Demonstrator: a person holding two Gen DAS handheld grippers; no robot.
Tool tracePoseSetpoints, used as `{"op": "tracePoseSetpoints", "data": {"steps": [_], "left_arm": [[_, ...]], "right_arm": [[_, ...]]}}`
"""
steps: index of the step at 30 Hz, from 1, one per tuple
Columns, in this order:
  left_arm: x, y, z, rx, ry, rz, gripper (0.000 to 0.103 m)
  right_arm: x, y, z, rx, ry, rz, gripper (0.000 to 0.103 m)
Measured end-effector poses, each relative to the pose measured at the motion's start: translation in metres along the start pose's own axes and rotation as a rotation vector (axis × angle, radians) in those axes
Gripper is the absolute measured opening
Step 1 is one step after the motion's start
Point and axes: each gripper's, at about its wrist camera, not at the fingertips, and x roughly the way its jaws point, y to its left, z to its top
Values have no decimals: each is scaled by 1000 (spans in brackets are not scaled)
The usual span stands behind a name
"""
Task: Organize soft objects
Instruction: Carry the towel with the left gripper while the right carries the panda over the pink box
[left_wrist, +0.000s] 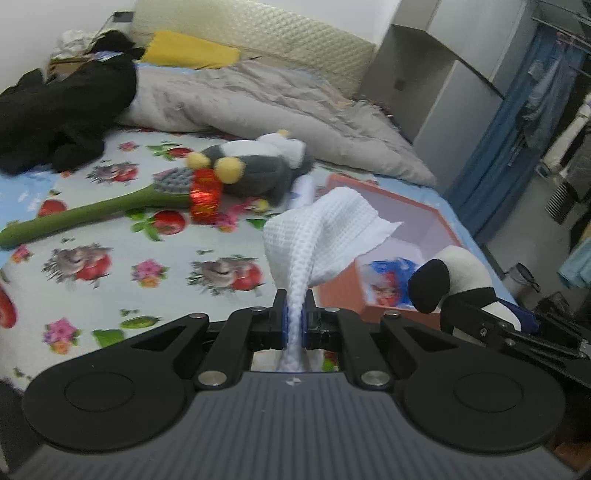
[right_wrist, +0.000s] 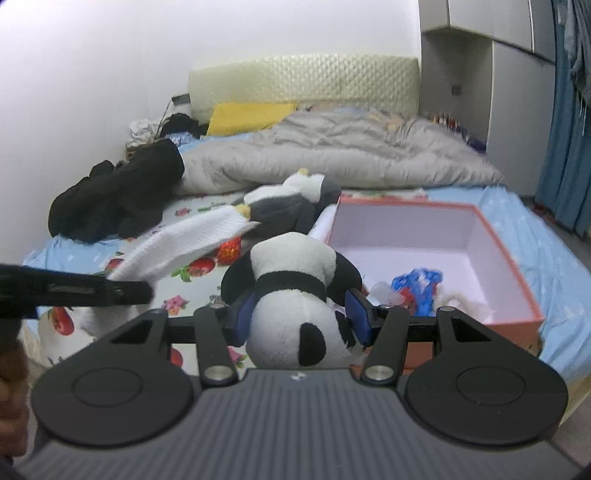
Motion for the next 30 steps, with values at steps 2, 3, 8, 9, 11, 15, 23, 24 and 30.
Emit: {"op": "tracePoseSetpoints", "data": {"steps": [2, 3, 8, 9, 11, 15, 23, 24, 30], "left_arm": [[2, -13, 1, 13, 2, -26, 8], [4, -20, 1, 20, 5, -38, 8], [17, -48, 0, 51, 36, -85, 8], [22, -53, 0, 59, 46, -92, 8], [31, -60, 2, 71, 64, -104, 8], [52, -69, 9, 78, 98, -118, 8], [107, -88, 40, 110, 146, -107, 8], [115, -91, 44, 111, 152, -106, 8], [164, -110, 66, 129, 197, -119, 8]], "right_arm": [[-9, -4, 1, -21, -9, -25, 56], [-13, -8, 1, -14, -7, -29, 56], [-22, -30, -4, 30, 14, -66, 56], [-22, -35, -5, 45, 19, -71, 56], [-19, -42, -6, 67, 26, -81, 56], [-9, -54, -5, 99, 43, -93, 56], [24, -85, 13, 125, 66, -93, 56], [29, -90, 16, 127, 68, -94, 56], [61, -121, 29, 143, 93, -99, 56]]}}
